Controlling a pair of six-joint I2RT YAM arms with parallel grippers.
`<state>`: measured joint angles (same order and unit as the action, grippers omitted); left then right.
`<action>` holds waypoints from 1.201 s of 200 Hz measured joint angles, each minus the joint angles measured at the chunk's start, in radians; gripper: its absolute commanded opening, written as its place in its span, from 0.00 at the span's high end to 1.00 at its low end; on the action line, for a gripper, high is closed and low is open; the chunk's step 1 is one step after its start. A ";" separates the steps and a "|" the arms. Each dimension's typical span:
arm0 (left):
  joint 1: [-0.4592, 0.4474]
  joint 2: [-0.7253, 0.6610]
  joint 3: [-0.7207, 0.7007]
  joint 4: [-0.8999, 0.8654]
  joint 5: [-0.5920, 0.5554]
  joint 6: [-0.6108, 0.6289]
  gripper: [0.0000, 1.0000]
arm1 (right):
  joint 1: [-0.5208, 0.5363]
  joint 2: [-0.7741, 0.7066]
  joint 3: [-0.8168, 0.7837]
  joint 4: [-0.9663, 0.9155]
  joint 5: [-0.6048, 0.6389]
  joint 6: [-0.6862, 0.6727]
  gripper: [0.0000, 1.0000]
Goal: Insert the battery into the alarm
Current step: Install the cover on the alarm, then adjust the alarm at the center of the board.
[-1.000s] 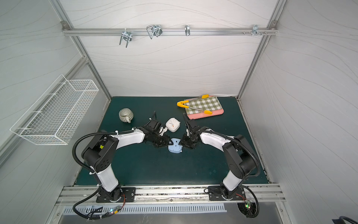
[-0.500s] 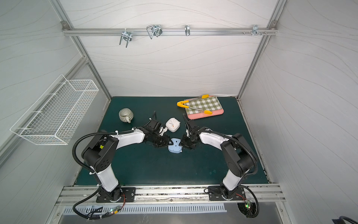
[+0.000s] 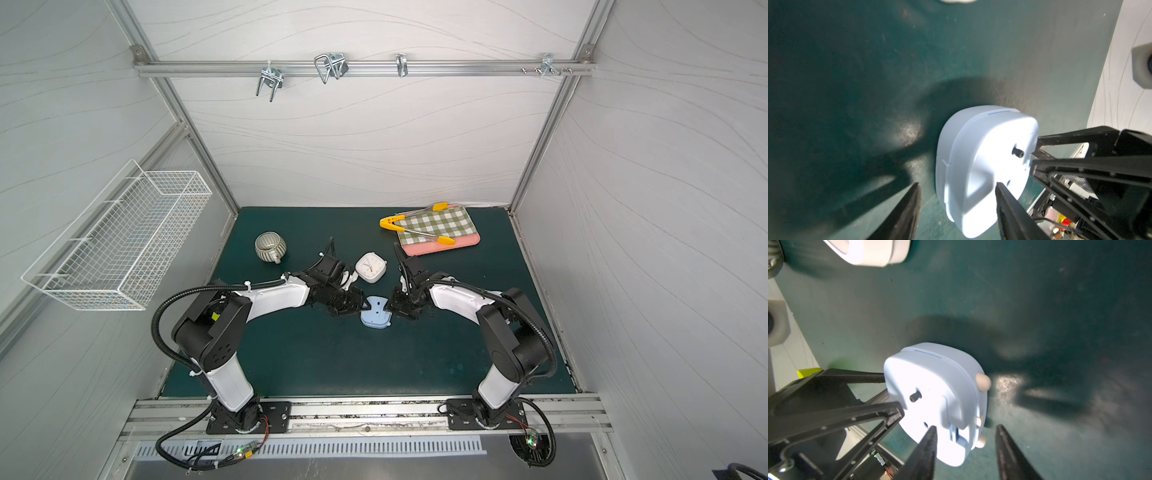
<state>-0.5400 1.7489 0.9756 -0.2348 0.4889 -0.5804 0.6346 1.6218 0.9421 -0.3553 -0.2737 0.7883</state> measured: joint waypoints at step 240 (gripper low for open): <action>0.208 -0.452 -0.316 0.014 -0.209 -0.123 0.11 | 0.282 0.320 0.497 -0.439 0.413 0.138 0.01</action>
<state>-0.3325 1.2968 0.6594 -0.2203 0.2794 -0.7033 0.9165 1.9419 1.4387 -0.7940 0.1394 0.9264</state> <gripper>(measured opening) 0.887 0.993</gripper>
